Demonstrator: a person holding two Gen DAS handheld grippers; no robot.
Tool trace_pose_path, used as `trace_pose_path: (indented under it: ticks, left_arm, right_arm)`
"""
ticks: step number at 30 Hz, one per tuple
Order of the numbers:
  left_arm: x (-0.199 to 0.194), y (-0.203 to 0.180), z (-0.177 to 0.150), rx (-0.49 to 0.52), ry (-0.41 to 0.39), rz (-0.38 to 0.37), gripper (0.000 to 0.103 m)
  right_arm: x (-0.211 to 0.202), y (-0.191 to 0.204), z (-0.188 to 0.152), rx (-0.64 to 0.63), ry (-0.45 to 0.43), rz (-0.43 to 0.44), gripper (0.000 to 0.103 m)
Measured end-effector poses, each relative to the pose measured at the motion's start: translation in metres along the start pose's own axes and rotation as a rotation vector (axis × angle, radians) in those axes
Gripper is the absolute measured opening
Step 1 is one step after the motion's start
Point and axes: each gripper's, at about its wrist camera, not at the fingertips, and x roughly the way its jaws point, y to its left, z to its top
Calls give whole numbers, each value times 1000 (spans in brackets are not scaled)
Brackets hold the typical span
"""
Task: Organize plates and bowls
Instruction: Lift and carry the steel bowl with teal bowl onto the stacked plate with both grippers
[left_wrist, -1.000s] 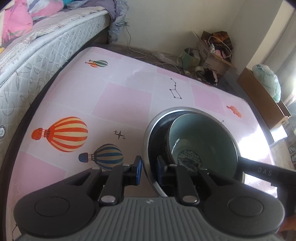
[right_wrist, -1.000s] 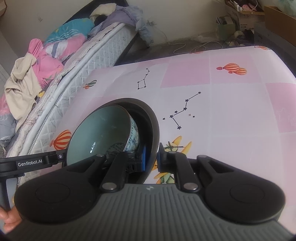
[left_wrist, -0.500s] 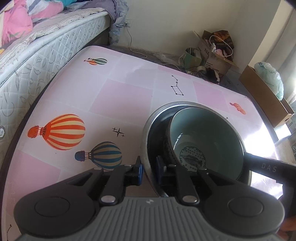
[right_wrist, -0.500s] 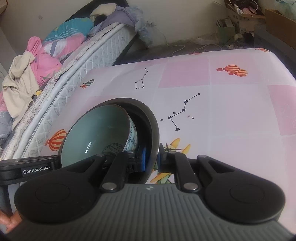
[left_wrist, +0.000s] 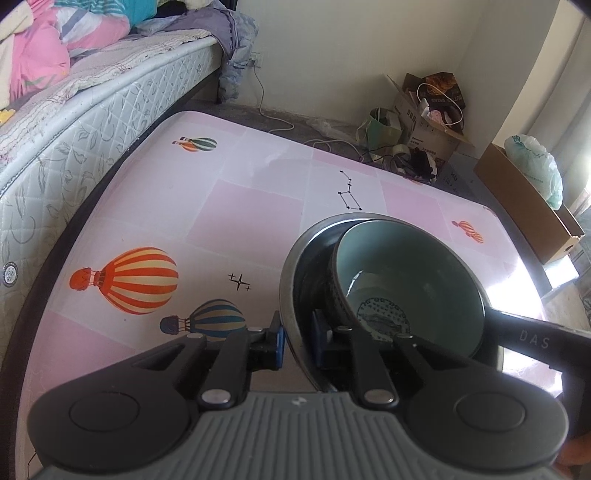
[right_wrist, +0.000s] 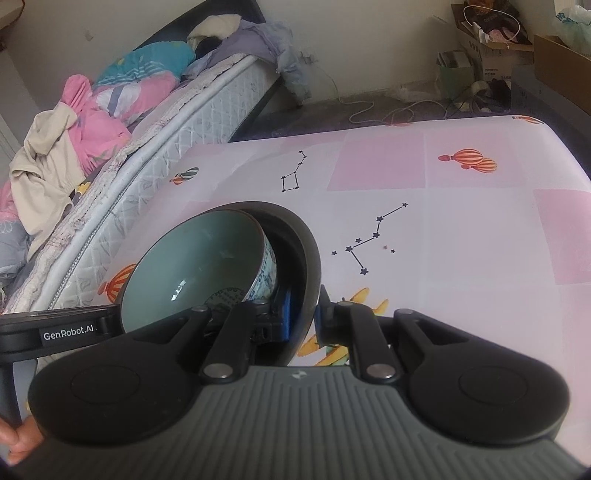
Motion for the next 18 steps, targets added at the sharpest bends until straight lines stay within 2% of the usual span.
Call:
trace_pose_path:
  ticks: [9,18]
  left_arm:
    - [-37,-5,3,-7,-44,-20,16]
    - [-103,-21,-20,-6,-109,-55,13]
  right_arm:
    - [-28,10,4,1,-28,9,12]
    - [-98,26,-14,1,-73,37,13]
